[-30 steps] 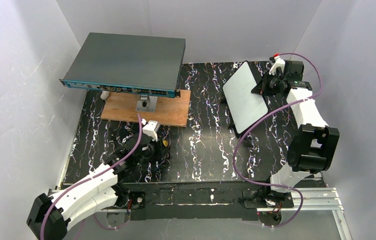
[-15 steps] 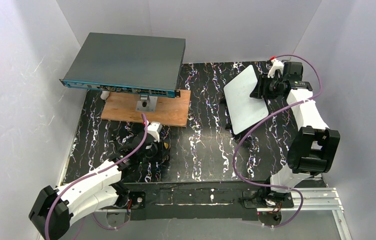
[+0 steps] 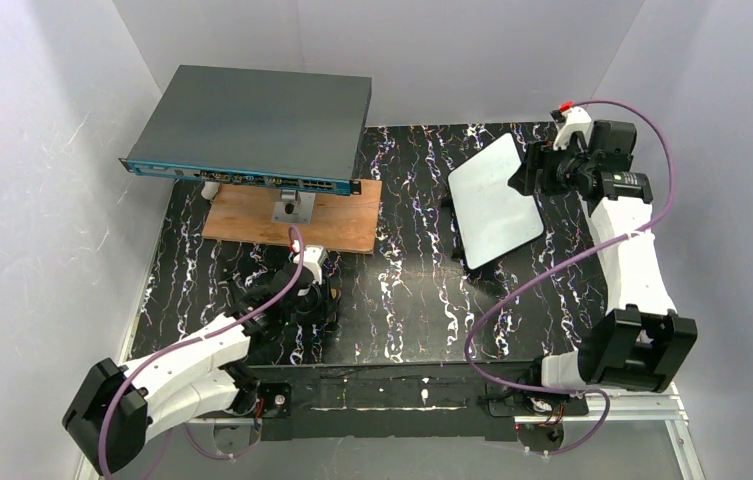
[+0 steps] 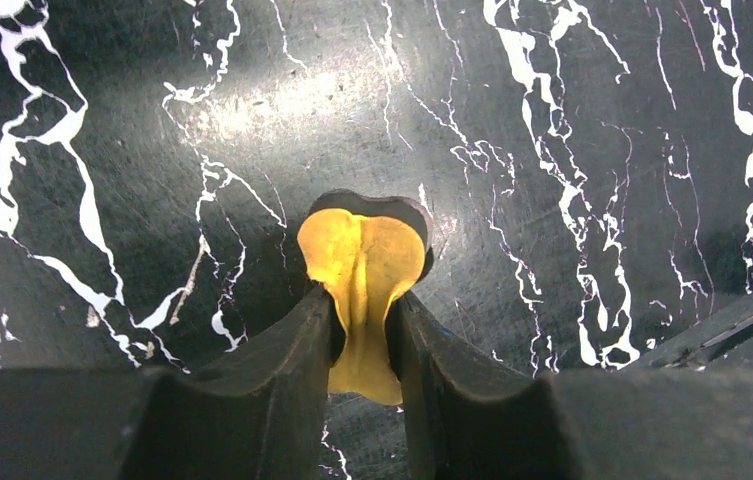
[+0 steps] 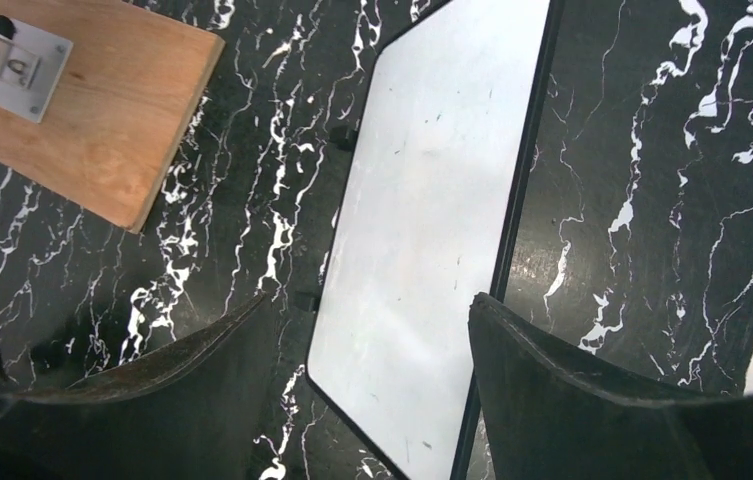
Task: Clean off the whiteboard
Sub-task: Place the whiteboard on the whiteboard stand, then place the whiteboard eraser at the center of the board, then reset both arms
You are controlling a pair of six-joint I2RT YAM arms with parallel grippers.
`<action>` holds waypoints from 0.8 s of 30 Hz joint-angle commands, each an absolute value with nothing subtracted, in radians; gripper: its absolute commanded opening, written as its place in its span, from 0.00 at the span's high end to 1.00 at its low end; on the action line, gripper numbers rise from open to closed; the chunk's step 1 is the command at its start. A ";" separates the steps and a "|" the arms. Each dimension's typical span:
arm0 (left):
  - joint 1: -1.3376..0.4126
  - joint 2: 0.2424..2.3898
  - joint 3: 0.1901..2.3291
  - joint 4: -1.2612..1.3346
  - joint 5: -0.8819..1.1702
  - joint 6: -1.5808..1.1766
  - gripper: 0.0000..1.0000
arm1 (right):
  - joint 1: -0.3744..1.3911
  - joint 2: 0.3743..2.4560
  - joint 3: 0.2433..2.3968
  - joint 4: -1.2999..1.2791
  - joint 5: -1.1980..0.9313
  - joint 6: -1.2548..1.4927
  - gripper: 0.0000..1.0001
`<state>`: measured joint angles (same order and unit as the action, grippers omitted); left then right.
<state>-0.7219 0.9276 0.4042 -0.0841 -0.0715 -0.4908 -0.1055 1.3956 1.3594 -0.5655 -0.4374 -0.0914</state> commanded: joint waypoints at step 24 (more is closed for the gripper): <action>-0.714 0.453 0.436 -0.126 -0.188 -0.645 0.02 | -0.230 0.895 1.114 -0.545 -0.695 -0.047 0.07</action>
<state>-0.7216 0.6716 0.4603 -0.1387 -0.0933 -0.5491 -0.1974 0.9627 1.1393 -0.6075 -0.6971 -0.1398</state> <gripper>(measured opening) 0.942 0.920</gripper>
